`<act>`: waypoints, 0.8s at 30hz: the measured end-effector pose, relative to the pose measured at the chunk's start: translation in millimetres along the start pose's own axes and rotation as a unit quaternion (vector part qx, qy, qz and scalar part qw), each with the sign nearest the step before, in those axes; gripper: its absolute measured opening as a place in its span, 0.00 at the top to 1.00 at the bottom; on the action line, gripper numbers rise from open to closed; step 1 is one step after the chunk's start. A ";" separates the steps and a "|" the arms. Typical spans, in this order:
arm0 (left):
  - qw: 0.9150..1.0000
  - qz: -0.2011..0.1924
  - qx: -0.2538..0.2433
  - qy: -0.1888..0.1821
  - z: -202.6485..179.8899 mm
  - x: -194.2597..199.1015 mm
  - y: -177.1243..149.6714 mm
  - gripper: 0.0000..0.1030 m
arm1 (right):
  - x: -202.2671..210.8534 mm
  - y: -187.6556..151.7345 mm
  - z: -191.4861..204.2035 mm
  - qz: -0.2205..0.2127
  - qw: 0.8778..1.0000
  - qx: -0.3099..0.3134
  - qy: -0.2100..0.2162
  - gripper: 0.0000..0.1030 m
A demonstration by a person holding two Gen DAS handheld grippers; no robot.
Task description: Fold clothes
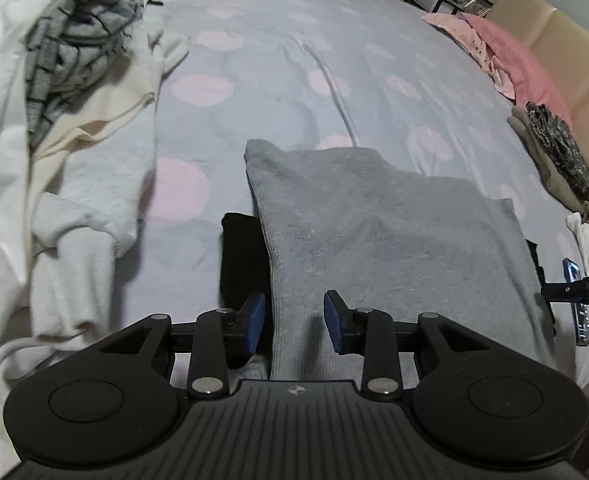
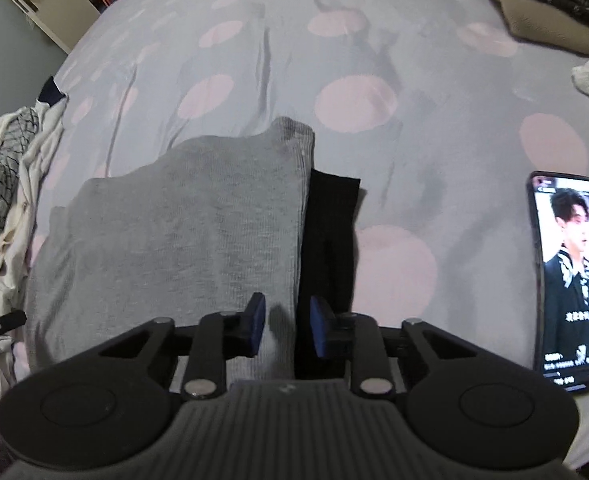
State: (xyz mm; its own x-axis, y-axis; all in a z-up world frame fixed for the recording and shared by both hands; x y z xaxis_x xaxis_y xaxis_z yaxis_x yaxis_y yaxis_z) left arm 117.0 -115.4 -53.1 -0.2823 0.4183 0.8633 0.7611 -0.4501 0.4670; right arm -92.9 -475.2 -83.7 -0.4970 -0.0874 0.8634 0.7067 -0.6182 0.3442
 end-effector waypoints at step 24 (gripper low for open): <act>0.999 -0.018 0.047 0.002 6.7 -15.1 14.5 0.62 | -18.0 14.4 -30.7 -0.010 0.998 -0.064 0.013 0.67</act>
State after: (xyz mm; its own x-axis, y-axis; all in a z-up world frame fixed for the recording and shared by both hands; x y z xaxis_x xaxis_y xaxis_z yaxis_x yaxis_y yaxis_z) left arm 136.2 -123.0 -60.6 -0.3122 0.4304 0.8469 0.8014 -0.3595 0.4781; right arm -89.3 -506.5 -105.6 -0.5249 -0.0933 0.8460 0.6266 -0.7151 0.3100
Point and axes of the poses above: each gripper's, at about its wrist camera, not at the fingertips, and x roughly against the way its jaws point, z to its left, y to its top, the point moved 3 cm from there along -x, roughly the way its jaws point, and after that the axes turned 3 degrees about y, right-handed, at the moved point
